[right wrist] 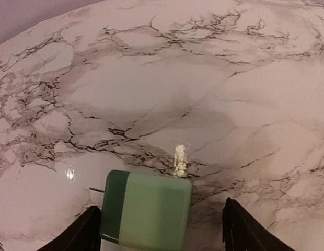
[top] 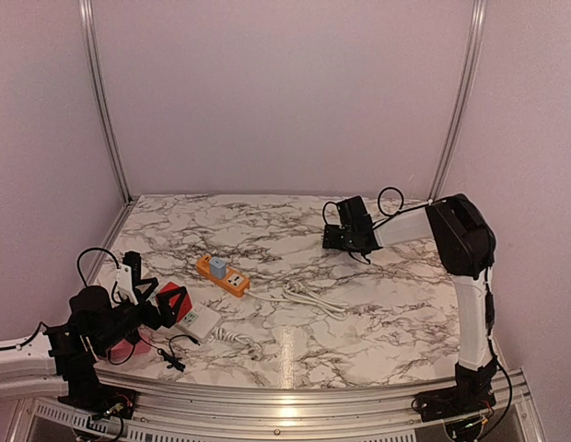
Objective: Insert the plug
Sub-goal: Pick up the plug from the center of the board.
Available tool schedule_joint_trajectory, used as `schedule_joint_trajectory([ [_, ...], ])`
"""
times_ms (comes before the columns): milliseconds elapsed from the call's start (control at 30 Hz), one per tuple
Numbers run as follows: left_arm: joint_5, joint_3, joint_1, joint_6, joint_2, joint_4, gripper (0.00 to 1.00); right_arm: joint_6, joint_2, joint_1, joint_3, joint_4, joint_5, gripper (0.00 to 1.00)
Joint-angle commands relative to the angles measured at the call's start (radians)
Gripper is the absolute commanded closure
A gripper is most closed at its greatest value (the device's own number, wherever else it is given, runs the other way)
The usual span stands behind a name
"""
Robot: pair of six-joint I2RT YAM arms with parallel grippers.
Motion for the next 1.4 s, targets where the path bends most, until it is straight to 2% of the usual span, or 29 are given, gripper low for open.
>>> schedule_joint_trajectory([
  [0, 0.006, -0.002, 0.005, 0.012, -0.01, 0.029, 0.01, -0.01, 0.015, -0.005, 0.032, 0.0, -0.008, 0.29],
  [133, 0.006, -0.002, 0.005, 0.009, -0.009, 0.03, 0.01, -0.032, 0.02, -0.005, 0.021, 0.016, -0.015, 0.35],
  [367, 0.008, -0.002, 0.005, 0.009, -0.011, 0.029, 0.01, -0.091, -0.001, -0.004, -0.035, 0.084, -0.044, 0.53],
  [600, 0.012, -0.002, 0.005, 0.008, -0.009, 0.029, 0.01, -0.169, -0.147, 0.021, -0.183, 0.204, -0.105, 0.62],
  [933, 0.051, 0.006, 0.007, -0.002, 0.0, 0.03, 0.01, -0.375, -0.483, 0.205, -0.47, 0.404, -0.114, 0.63],
  [1133, 0.184, 0.05, 0.005, -0.036, 0.027, 0.026, 0.01, -0.529, -0.646, 0.379, -0.595, 0.489, -0.098, 0.64],
  [1367, 0.375, 0.162, 0.005, -0.08, 0.104, 0.006, 0.01, -0.651, -0.742, 0.567, -0.68, 0.569, -0.02, 0.64],
])
